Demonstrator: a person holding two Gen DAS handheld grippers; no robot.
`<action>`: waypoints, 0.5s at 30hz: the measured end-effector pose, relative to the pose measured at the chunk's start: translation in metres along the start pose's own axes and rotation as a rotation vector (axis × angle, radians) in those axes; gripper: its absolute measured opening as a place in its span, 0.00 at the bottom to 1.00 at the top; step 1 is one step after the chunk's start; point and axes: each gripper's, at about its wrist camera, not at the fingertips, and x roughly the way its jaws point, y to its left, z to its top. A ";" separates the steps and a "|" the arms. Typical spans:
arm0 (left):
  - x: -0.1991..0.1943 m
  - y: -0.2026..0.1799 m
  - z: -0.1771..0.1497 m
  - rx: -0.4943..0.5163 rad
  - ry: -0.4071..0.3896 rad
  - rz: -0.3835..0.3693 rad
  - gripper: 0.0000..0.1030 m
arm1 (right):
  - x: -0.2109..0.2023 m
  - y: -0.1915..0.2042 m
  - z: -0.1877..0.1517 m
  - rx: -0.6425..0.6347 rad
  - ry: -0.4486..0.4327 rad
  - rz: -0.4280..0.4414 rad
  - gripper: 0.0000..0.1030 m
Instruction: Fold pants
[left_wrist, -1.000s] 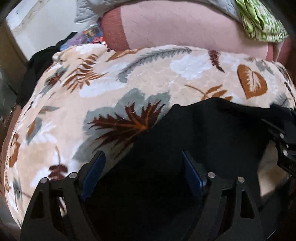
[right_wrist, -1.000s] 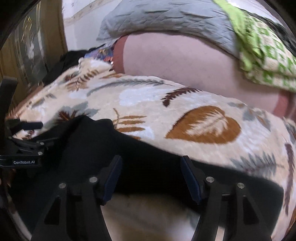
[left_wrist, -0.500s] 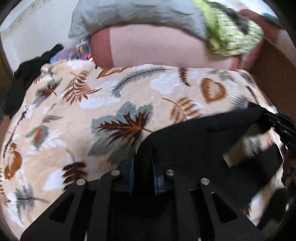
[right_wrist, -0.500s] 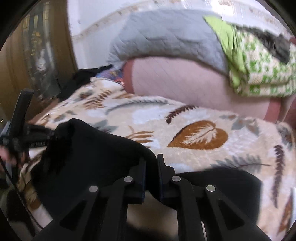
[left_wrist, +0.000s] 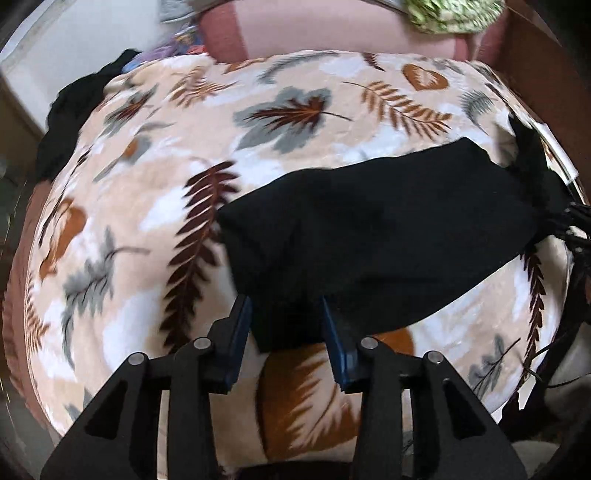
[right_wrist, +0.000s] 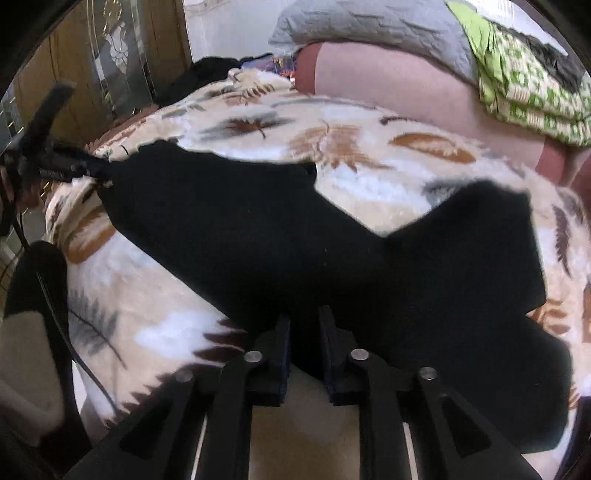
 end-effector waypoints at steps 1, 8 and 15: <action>-0.002 0.006 -0.004 -0.022 -0.008 -0.001 0.37 | -0.006 0.002 0.005 0.002 -0.019 0.016 0.29; -0.001 0.042 -0.012 -0.200 -0.039 -0.012 0.59 | -0.004 0.081 0.048 -0.152 -0.154 0.205 0.43; 0.013 0.054 -0.003 -0.261 -0.050 -0.039 0.62 | 0.063 0.188 0.091 -0.393 -0.220 0.201 0.53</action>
